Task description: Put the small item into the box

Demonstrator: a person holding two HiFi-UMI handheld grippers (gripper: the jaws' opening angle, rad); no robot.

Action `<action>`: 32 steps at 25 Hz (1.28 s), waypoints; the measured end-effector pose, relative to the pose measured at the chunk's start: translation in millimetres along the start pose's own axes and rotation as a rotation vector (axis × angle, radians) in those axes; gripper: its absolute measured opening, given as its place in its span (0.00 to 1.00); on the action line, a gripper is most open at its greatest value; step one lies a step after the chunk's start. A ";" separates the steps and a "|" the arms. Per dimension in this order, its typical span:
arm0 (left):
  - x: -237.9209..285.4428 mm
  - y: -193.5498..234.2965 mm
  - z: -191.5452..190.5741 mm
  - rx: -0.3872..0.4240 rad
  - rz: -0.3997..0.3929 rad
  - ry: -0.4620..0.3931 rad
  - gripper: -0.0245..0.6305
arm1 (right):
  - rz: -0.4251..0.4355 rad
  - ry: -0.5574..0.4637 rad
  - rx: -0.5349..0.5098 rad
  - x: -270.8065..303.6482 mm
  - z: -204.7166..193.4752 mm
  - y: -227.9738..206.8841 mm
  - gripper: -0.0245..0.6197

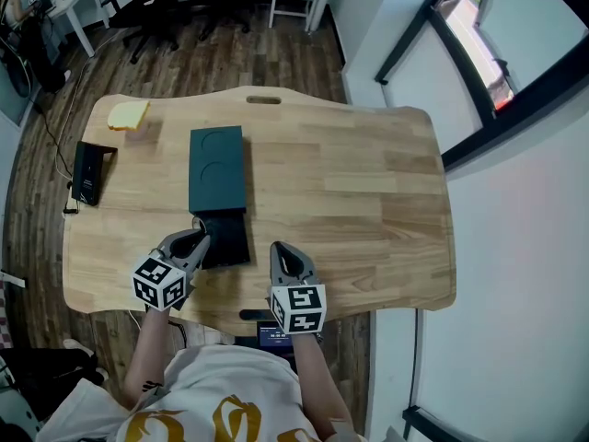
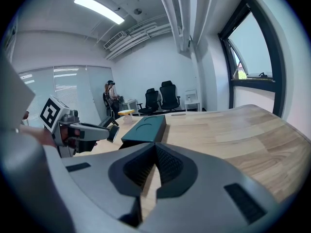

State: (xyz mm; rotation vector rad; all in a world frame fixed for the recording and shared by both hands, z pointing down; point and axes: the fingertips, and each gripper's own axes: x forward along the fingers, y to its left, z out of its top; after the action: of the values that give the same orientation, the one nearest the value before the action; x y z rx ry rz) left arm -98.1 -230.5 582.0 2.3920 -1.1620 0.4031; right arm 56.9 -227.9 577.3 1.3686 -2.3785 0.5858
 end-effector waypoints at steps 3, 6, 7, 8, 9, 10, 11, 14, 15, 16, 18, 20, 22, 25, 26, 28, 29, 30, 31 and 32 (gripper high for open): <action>6.8 0.0 -7.2 0.000 -0.007 0.026 0.09 | 0.000 0.014 0.002 4.5 -4.5 -3.6 0.05; 12.7 0.8 -14.2 -0.006 -0.011 0.047 0.09 | 0.000 0.022 0.010 9.0 -8.2 -7.5 0.05; 14.5 1.4 -16.3 -0.007 -0.013 0.054 0.09 | 0.000 0.024 0.012 10.8 -9.3 -8.7 0.05; 16.3 2.0 -18.2 -0.007 -0.014 0.061 0.09 | 0.001 0.026 0.015 12.7 -10.2 -9.7 0.05; 18.1 2.4 -19.9 -0.006 -0.017 0.069 0.09 | 0.002 0.029 0.016 14.7 -11.1 -10.4 0.05; 19.8 2.6 -22.0 -0.002 -0.019 0.078 0.09 | 0.004 0.034 0.017 16.8 -12.4 -10.6 0.05; 21.5 2.5 -24.4 0.004 -0.022 0.089 0.09 | 0.007 0.039 0.017 18.9 -13.9 -10.5 0.05; 27.2 1.8 -31.5 0.030 -0.034 0.126 0.09 | 0.017 0.054 0.018 25.0 -18.2 -9.0 0.05; 29.2 1.5 -33.5 0.037 -0.038 0.138 0.09 | 0.020 0.059 0.018 26.9 -19.8 -8.7 0.05; 31.0 1.4 -35.7 0.041 -0.042 0.150 0.09 | 0.022 0.064 0.019 28.8 -21.8 -8.6 0.05; 34.8 0.9 -40.5 0.043 -0.054 0.172 0.09 | 0.024 0.073 0.022 31.9 -25.8 -9.1 0.05; 38.4 0.4 -45.8 0.042 -0.068 0.195 0.09 | 0.021 0.078 0.029 34.5 -28.8 -10.7 0.05; 41.6 -0.1 -51.1 0.043 -0.080 0.218 0.09 | 0.020 0.082 0.034 37.3 -30.8 -12.4 0.05; 46.6 -1.4 -57.4 0.045 -0.095 0.250 0.09 | 0.020 0.088 0.037 41.0 -32.3 -15.5 0.05; 48.2 -1.8 -58.9 0.045 -0.100 0.259 0.09 | 0.019 0.089 0.039 41.9 -32.5 -16.8 0.05; 50.7 -2.9 -61.2 0.047 -0.110 0.272 0.09 | 0.015 0.092 0.045 43.7 -33.5 -19.0 0.05; 51.7 -3.8 -62.1 0.049 -0.114 0.277 0.09 | 0.014 0.094 0.047 44.6 -34.5 -20.0 0.05; 52.8 -4.8 -63.0 0.050 -0.119 0.282 0.09 | 0.014 0.098 0.050 45.3 -35.7 -20.8 0.05; 53.9 -5.5 -64.1 0.053 -0.122 0.288 0.09 | 0.014 0.101 0.052 46.1 -36.9 -21.4 0.05; 55.0 -5.7 -65.4 0.057 -0.125 0.296 0.09 | 0.015 0.103 0.053 46.7 -37.9 -21.7 0.05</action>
State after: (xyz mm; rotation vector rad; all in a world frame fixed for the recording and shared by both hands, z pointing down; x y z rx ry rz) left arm -64.6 -230.5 660.8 2.3374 -0.8748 0.7276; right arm 56.4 -253.0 636.2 1.3107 -2.3080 0.7107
